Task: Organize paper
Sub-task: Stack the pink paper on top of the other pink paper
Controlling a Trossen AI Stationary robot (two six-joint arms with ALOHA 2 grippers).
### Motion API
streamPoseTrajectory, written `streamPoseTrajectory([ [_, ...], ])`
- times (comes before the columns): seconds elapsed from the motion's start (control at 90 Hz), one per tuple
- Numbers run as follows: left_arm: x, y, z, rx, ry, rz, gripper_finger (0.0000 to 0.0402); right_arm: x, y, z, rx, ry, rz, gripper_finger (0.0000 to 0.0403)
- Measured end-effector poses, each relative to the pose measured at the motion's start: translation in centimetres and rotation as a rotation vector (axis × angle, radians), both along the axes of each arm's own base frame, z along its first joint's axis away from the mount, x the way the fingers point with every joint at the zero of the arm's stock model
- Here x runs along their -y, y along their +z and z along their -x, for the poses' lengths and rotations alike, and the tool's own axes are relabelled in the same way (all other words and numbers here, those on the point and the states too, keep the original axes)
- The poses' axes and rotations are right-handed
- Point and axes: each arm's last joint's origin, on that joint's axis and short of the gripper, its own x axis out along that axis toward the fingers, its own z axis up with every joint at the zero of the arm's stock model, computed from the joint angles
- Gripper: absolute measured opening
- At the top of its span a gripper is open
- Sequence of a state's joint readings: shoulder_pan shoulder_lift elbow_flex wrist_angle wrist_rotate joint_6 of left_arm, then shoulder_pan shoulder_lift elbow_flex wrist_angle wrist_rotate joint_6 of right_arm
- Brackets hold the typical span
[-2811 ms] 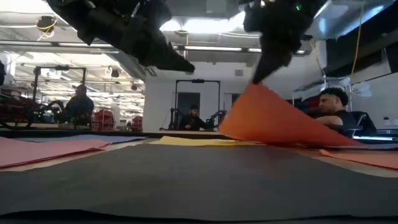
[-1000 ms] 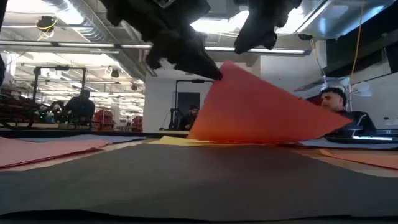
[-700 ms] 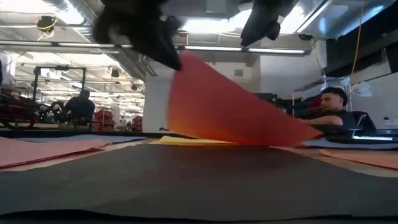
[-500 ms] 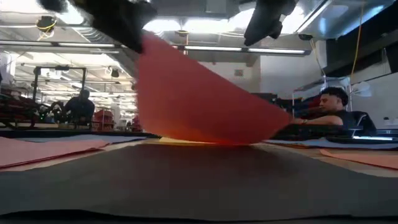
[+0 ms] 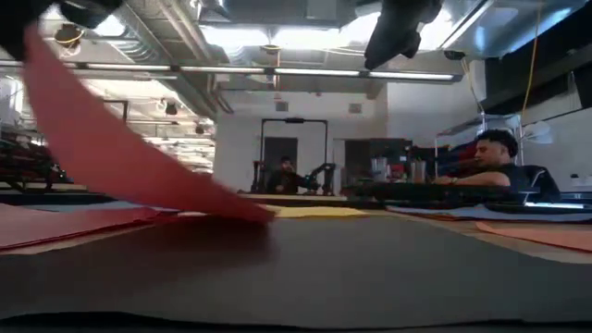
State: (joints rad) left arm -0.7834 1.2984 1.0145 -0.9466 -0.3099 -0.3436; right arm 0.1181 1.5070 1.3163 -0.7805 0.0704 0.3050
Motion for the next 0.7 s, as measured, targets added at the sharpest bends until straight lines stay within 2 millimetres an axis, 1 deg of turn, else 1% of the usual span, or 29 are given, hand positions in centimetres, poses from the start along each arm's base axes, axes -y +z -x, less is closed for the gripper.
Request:
streamPoseTrajectory([
  [0.178, 2.0, -0.3, 2.4, -0.042, -0.001, 0.071, 0.0, 0.0, 0.0, 0.0, 0.002, -0.009, 0.013, 0.0099],
  [0.389, 3.5, -2.2, 4.9, -0.213, -0.055, 0.127, 0.0, 0.1, 0.0, 0.0, 0.002, -0.015, 0.022, 0.0099],
  [0.544, 4.8, -3.5, 5.5, -0.325, -0.132, 0.13, 0.0, 0.1, 0.0, 0.0, 0.002, -0.016, 0.022, 0.0099],
  [0.7, 6.2, -4.8, 5.6, -0.367, -0.214, 0.123, 0.0, 0.1, 0.0, 0.0, 0.002, -0.015, 0.022, 0.0099],
])
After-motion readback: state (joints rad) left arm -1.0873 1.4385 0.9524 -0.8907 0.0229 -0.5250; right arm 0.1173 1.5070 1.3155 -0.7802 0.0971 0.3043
